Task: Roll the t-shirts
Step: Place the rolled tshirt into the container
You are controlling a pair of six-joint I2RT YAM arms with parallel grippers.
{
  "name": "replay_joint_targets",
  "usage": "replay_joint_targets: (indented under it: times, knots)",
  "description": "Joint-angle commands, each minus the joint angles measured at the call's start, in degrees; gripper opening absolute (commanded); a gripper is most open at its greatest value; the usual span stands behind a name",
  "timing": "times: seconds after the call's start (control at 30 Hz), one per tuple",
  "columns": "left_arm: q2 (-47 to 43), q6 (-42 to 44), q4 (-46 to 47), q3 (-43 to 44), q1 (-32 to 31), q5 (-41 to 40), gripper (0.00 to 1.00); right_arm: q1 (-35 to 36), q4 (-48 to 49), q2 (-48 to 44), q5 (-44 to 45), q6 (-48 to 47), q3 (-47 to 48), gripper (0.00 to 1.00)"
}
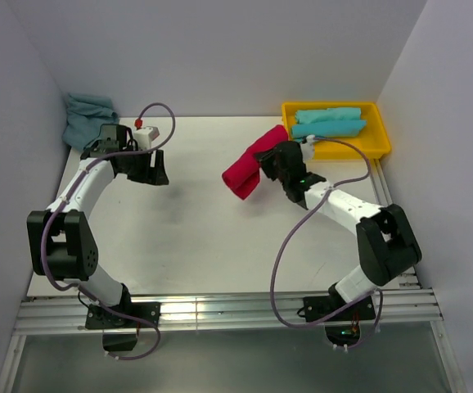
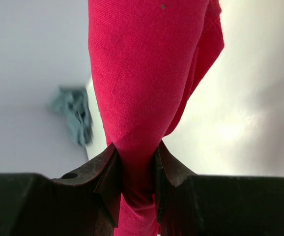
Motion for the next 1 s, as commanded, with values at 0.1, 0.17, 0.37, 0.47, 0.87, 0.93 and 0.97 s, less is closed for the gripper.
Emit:
replay_joint_targets:
  times: [0.1,0.17,0.37,0.47,0.87,0.93,0.97]
  knots:
    - [-1.6,1.0,1.8,-0.9,0.1,2.1,0.74,-11.3,-0.5,-5.5,4.1,-0.7,6.1,0.00]
    - [-1.0,0.9,1.8,-0.5,0.1,2.3,0.73,-15.4,-1.2,-4.8,5.8,-0.1,7.8,0.00]
    - [0.7,0.9,0.6,2.2,0.1,3.4,0.74,-24.0,0.7,2.5,7.4,1.3,13.4,0.00]
    - [1.7,0.6,0.3,3.1,0.1,4.3,0.73,-27.3,1.3,9.0,6.7,1.6,18.4,0.00]
    - [5.5,0.9,-0.3,5.5,0.0,3.8,0.73,-32.6,-0.7,27.9,6.9,6.4,29.4,0.00]
    - [6.1,0.9,-0.4,5.8,0.0,3.8,0.73,-33.0,-0.6,29.3,6.6,7.0,29.2,0.00]
    - [6.3,0.8,-0.4,5.8,0.0,3.8,0.73,-33.1,-0.8,29.7,6.6,6.9,29.5,0.00]
